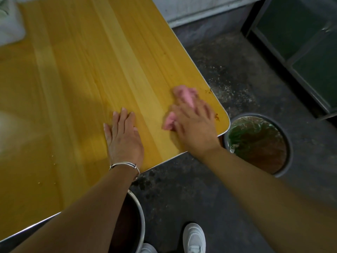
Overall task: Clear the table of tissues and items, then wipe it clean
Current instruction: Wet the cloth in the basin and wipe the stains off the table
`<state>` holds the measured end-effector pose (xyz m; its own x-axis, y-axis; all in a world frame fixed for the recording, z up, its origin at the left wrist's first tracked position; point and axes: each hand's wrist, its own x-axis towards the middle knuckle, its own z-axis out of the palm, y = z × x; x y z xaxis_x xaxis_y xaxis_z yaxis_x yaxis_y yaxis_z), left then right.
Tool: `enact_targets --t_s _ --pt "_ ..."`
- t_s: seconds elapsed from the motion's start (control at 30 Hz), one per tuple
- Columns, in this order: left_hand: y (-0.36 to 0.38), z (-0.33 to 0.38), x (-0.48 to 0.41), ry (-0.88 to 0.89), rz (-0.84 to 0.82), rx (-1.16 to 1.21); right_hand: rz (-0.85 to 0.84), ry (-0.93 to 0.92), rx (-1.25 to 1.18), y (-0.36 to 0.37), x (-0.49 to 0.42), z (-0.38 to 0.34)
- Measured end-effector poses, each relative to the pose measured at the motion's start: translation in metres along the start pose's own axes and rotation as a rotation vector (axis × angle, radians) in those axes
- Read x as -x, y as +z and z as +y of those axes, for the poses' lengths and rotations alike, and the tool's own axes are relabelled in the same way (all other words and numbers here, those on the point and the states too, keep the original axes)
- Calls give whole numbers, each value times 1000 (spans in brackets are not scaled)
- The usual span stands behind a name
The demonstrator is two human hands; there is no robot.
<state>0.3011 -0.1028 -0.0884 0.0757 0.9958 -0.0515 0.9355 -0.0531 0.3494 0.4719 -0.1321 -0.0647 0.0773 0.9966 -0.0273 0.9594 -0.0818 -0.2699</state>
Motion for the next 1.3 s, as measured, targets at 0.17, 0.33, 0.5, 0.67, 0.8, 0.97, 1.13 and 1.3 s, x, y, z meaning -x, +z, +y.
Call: enact_targets --t_s 0.17,0.33,0.5,0.67,0.8,0.97,1.13,1.3 --pt "1 2 -1 -5 2 -33 40 416 9 3 -17 7" --pt "1 1 -1 -2 -9 -44 -41 192 3 8 -61 -25" --pt "-2 2 -1 -13 -32 -42 52 147 46 5 1 4" --pt "-1 2 -3 -7 -25 -64 31 390 -37 7 -39 -7" --pt "2 -2 -2 14 13 -34 -78 45 -93 20 -30 -62" --pt "-3 -2 -2 9 -30 -16 6 46 -8 11 4 -16" --pt "-1 -3 -2 6 -25 -36 79 460 -18 6 -8 2" --pt "-3 -3 -2 6 -33 -21 2 142 -33 19 -1 -51"
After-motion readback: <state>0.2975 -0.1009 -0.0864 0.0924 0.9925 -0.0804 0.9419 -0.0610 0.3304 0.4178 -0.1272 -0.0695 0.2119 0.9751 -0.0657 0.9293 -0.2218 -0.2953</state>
